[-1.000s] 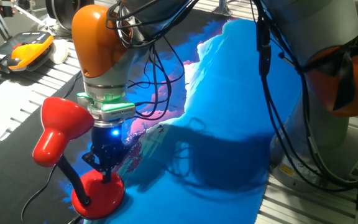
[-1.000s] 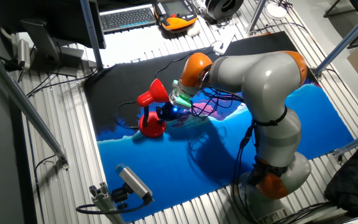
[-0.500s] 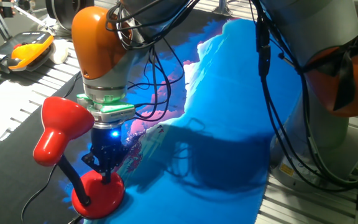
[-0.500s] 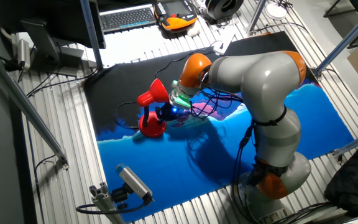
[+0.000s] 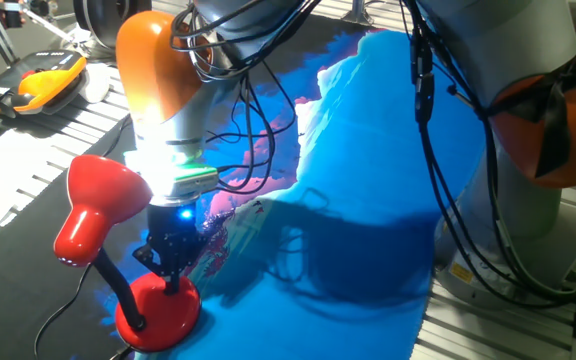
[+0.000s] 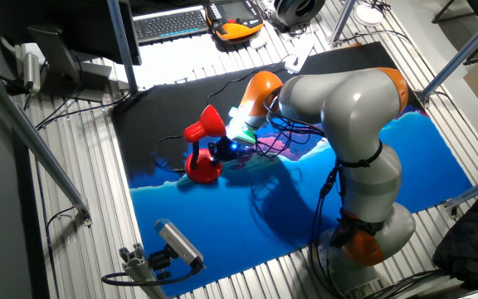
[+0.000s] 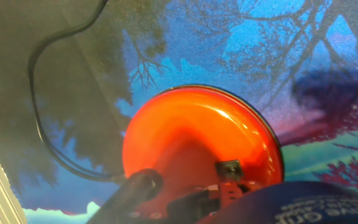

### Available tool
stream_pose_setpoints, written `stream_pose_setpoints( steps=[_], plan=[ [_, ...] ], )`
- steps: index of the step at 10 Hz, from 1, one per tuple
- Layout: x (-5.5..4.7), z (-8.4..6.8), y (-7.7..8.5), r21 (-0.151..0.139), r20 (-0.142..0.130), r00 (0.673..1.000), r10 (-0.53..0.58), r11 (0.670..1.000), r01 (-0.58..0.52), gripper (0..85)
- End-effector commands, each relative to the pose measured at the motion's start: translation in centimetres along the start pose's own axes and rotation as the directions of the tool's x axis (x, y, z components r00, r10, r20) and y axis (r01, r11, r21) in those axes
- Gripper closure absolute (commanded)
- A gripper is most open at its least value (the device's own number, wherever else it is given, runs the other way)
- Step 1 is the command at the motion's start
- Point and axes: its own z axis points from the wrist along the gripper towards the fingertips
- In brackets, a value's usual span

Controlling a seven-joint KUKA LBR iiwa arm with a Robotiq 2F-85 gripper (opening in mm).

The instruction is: Turn on the desk lamp by pressing the button

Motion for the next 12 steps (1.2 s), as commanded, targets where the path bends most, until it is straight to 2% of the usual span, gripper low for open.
stream_pose_setpoints(
  steps=[1, 3, 6, 8, 9, 12],
  plan=[
    [0.2, -0.6, 0.3, 0.002, -0.003, 1.0, 0.001, 1.0, -0.001, 85.0],
    [0.4, -1.4, 0.2, 0.026, -0.007, 1.0, -0.007, 1.0, 0.008, 85.0],
    [0.1, -2.0, -0.8, 0.043, -0.011, 0.999, -0.035, 0.998, 0.035, 85.0],
    [-0.1, -3.1, -1.1, 0.096, -0.007, 0.998, -0.061, 0.993, 0.061, 85.0],
    [-0.4, -3.9, -1.4, 0.112, -0.011, 0.997, -0.071, 0.991, 0.071, 85.0],
    [-1.2, -4.4, -3.5, 0.13, 0.007, 0.993, -0.121, 0.984, 0.119, 85.0]
  ],
)
